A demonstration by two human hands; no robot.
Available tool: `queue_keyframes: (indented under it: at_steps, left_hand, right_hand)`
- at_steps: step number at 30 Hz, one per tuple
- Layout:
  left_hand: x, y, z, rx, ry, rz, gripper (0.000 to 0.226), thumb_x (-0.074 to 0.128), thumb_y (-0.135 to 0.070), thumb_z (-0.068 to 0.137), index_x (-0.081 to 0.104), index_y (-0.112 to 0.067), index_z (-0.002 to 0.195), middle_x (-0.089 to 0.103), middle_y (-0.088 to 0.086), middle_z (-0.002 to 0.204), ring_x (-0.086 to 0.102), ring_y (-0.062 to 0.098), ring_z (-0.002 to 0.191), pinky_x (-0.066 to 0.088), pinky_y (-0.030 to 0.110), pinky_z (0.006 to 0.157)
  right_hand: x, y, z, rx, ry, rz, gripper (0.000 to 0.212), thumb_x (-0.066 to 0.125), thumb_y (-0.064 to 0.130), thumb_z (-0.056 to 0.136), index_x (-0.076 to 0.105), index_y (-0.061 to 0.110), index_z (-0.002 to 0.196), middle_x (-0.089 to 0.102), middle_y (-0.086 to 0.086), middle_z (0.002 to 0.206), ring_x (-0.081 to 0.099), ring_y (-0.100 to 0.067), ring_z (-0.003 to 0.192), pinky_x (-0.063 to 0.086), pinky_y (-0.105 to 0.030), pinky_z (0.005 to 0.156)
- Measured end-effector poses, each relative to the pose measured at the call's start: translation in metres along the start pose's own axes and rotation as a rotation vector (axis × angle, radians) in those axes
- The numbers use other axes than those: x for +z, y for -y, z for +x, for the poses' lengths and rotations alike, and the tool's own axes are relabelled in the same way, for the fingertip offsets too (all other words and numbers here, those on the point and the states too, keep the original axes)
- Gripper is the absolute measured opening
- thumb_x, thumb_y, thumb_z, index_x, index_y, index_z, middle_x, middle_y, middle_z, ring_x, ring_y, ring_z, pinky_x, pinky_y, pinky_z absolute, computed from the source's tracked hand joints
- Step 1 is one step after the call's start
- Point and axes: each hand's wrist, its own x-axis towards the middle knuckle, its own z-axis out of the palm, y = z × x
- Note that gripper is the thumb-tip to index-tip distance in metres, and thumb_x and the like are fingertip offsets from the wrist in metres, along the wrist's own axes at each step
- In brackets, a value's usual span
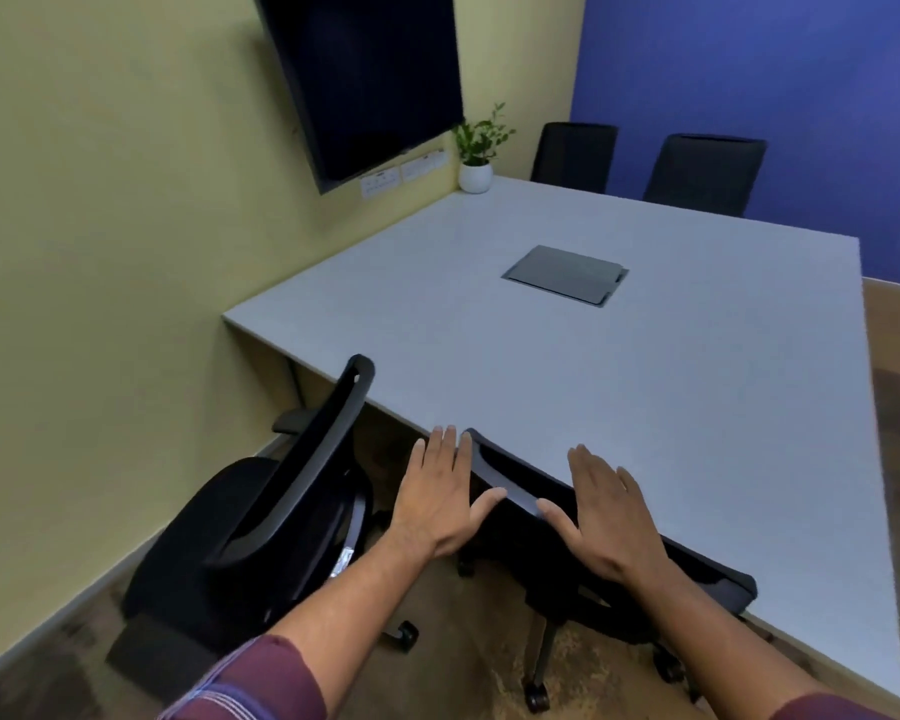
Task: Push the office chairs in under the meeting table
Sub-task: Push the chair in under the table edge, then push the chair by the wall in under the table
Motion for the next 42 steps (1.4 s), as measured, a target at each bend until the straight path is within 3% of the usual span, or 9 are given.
queue_keyframes:
  at_steps: [9,13,23,29,32,36,39,42]
  left_hand:
    - [-0.035,0.093,-0.013,-0.303,-0.084,0.048,0.112,-0.008,-0.087,0.096,0.006,-0.005,0.171,0.006,0.019,0.18,-0.004,0.034,0.167,0.005,0.057,0.135]
    - [-0.046,0.137,-0.018,-0.438,-0.095,0.042,0.108,-0.005,-0.085,0.098,0.003,-0.005,0.171,0.005,0.019,0.18,-0.004,0.035,0.167,0.004,0.057,0.135]
    - [-0.031,0.201,-0.048,-0.637,-0.096,-0.035,0.116,-0.004,-0.09,0.093,0.011,-0.004,0.171,0.019,0.019,0.179,0.007,0.033,0.167,0.012,0.056,0.135]
    - [-0.014,0.214,-0.068,-0.752,-0.029,-0.093,0.129,-0.012,-0.097,0.082,0.005,-0.006,0.171,0.012,0.017,0.18,0.001,0.031,0.168,0.003,0.055,0.136]
    - [-0.01,0.21,-0.072,-0.815,0.031,-0.152,0.129,-0.006,-0.1,0.081,0.001,-0.007,0.171,0.009,0.016,0.181,0.0,0.031,0.168,0.002,0.056,0.136]
    - [-0.009,0.199,-0.068,-0.852,0.081,-0.211,0.129,0.002,-0.102,0.081,0.007,-0.01,0.172,0.02,0.014,0.179,0.013,0.031,0.166,0.01,0.056,0.135]
    - [-0.007,0.186,-0.064,-0.872,0.107,-0.269,0.132,0.006,-0.106,0.077,0.013,-0.014,0.172,0.043,0.01,0.169,0.042,0.031,0.154,0.03,0.056,0.126]
    - [-0.004,0.172,-0.066,-0.917,0.066,-0.211,0.137,-0.007,-0.107,0.071,0.022,-0.017,0.17,0.056,0.008,0.158,0.056,0.031,0.139,0.043,0.055,0.111]
  right_hand:
    - [0.007,0.091,0.097,-0.249,-0.023,0.069,0.104,0.002,0.091,0.097,0.009,0.021,0.174,0.004,0.0,0.182,0.005,-0.02,0.168,-0.001,-0.043,0.135]
    - [0.011,0.137,0.143,-0.366,0.005,0.031,0.106,-0.006,0.092,0.094,0.0,0.024,0.174,-0.007,0.004,0.18,-0.003,-0.017,0.168,-0.007,-0.04,0.134]
    - [0.026,0.222,0.207,-0.65,0.045,-0.03,0.099,0.01,0.089,0.1,0.008,0.023,0.175,0.003,0.002,0.182,0.002,-0.018,0.168,-0.003,-0.043,0.136]
    - [0.038,0.269,0.24,-0.871,0.128,-0.099,0.101,0.005,0.09,0.099,0.006,0.022,0.174,0.003,0.001,0.183,-0.003,-0.015,0.167,-0.009,-0.038,0.134]
    - [0.042,0.285,0.258,-0.96,0.19,-0.129,0.106,0.001,0.092,0.096,0.007,0.021,0.174,0.003,0.002,0.183,-0.002,-0.014,0.167,-0.009,-0.039,0.135]
    - [0.048,0.293,0.281,-0.987,0.293,-0.179,0.115,-0.004,0.098,0.089,0.01,0.022,0.174,0.009,0.001,0.182,0.002,-0.015,0.168,-0.007,-0.04,0.135]
    - [0.05,0.298,0.306,-0.99,0.385,-0.296,0.124,-0.008,0.101,0.082,0.015,0.021,0.174,0.014,-0.001,0.182,0.006,-0.018,0.168,-0.002,-0.045,0.136]
    - [0.05,0.292,0.331,-0.982,0.402,-0.362,0.125,-0.003,0.101,0.083,0.04,0.02,0.166,0.042,-0.004,0.172,0.033,-0.026,0.16,0.019,-0.048,0.133]
